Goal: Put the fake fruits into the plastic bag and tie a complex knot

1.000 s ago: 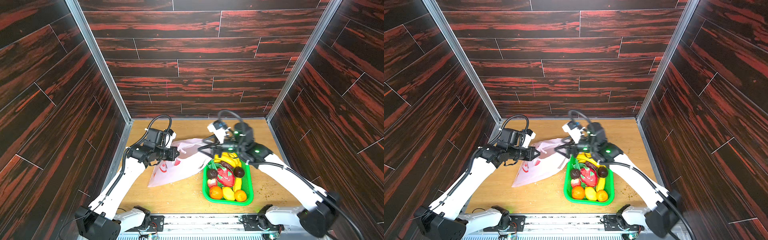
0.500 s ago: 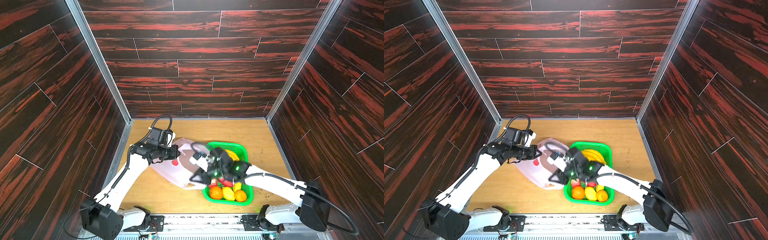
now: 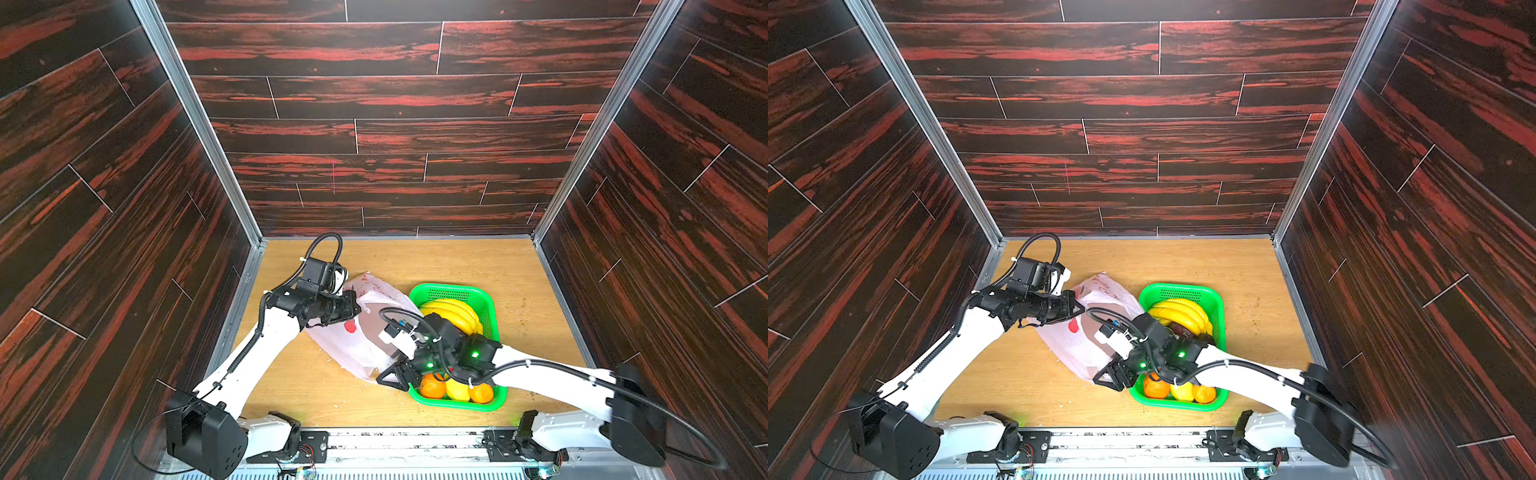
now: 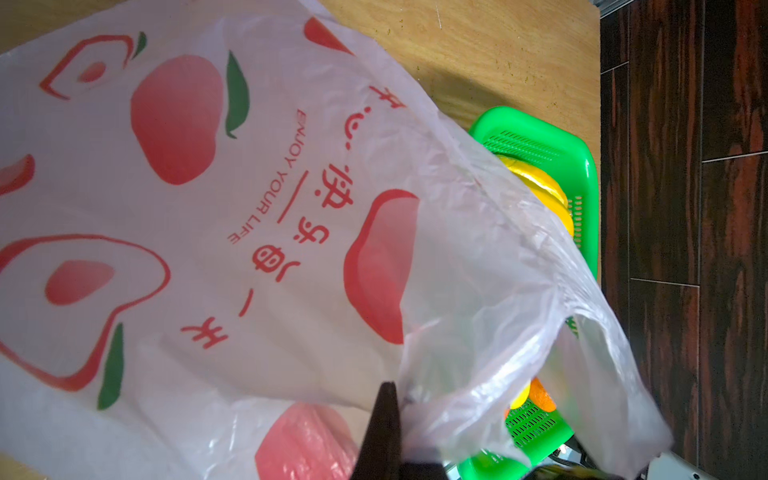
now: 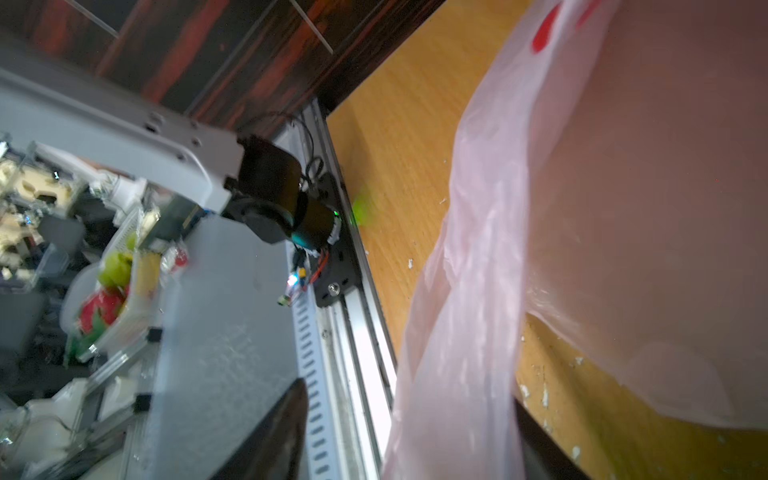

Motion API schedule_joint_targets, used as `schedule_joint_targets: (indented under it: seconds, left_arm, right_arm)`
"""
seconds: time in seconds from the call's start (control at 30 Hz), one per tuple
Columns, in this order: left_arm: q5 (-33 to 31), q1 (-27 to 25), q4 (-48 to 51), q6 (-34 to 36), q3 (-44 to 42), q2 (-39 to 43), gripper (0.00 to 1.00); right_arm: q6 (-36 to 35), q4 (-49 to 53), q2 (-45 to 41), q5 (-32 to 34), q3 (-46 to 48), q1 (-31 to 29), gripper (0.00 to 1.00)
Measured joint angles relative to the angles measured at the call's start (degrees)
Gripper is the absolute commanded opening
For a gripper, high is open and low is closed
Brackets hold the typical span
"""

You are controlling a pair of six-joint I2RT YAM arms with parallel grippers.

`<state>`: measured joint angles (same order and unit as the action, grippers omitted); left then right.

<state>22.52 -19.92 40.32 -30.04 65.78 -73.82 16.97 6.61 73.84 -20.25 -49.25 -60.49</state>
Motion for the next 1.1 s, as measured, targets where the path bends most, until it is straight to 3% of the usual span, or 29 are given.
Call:
schedule_joint_targets:
  seconds: [0.4, 0.57, 0.87, 1.1]
  left_arm:
    - [-0.7, 0.0, 0.33, -1.4, -0.02, 1.22, 0.0]
    - [-0.07, 0.0, -0.85, -4.09, -0.66, 1.25, 0.0]
    - [1.2, -0.02, -7.17, -10.86, -3.61, 1.88, 0.0]
    - [0.09, 0.0, -8.83, -14.88, -3.61, 1.97, 0.0]
  right_arm:
    - [-1.29, 13.68, -9.92, 11.47, -10.23, 0.96, 0.86]
    - [1.62, 22.38, -13.05, 18.43, -15.56, 5.73, 0.89]
    - [5.88, 38.82, -19.45, 25.51, -10.75, 19.5, 0.93]
    - [6.21, 43.12, -15.15, 26.36, -7.21, 20.37, 0.91]
